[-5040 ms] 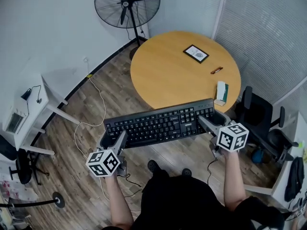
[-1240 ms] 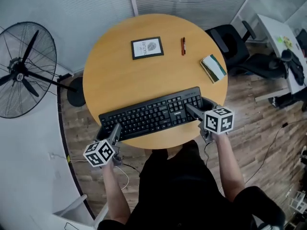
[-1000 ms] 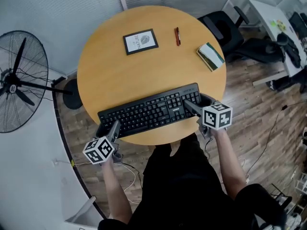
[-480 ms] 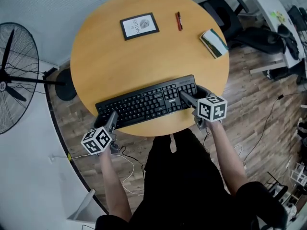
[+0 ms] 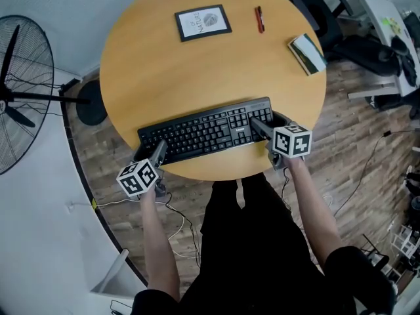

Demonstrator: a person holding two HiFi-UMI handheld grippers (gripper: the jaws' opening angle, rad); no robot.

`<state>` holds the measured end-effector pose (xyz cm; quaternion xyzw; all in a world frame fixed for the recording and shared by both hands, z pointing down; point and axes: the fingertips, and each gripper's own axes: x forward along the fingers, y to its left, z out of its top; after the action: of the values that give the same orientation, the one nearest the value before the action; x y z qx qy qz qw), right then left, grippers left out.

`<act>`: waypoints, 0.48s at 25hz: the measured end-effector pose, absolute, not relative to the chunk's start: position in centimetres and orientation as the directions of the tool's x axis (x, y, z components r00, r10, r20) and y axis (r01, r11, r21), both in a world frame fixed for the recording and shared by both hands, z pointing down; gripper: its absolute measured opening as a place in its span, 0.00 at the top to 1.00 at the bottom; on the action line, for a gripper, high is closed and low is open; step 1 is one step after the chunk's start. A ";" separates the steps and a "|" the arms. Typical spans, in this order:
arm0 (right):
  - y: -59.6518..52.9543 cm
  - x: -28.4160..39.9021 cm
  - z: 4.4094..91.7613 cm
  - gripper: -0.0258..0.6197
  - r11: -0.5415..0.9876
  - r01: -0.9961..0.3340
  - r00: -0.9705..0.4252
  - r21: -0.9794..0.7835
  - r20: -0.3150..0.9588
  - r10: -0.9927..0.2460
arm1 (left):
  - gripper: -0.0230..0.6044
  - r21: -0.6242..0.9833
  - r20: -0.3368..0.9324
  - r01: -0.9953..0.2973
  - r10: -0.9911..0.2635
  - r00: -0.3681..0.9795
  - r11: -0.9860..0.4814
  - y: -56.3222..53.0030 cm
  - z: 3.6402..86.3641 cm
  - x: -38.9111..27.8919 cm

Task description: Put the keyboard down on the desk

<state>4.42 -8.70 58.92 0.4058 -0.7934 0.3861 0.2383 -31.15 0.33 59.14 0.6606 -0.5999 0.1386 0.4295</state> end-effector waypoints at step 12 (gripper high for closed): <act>-8.5 4.4 62.8 0.46 0.344 -0.835 -0.548 -0.430 0.711 -0.441 | 0.41 0.380 0.734 -0.919 -0.638 0.232 0.103 0.2 62.3 -31.3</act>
<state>4.42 -8.52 62.76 0.4077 -0.7823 0.4022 0.2449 -31.27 0.23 62.30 0.6504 -0.5985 0.1600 0.4395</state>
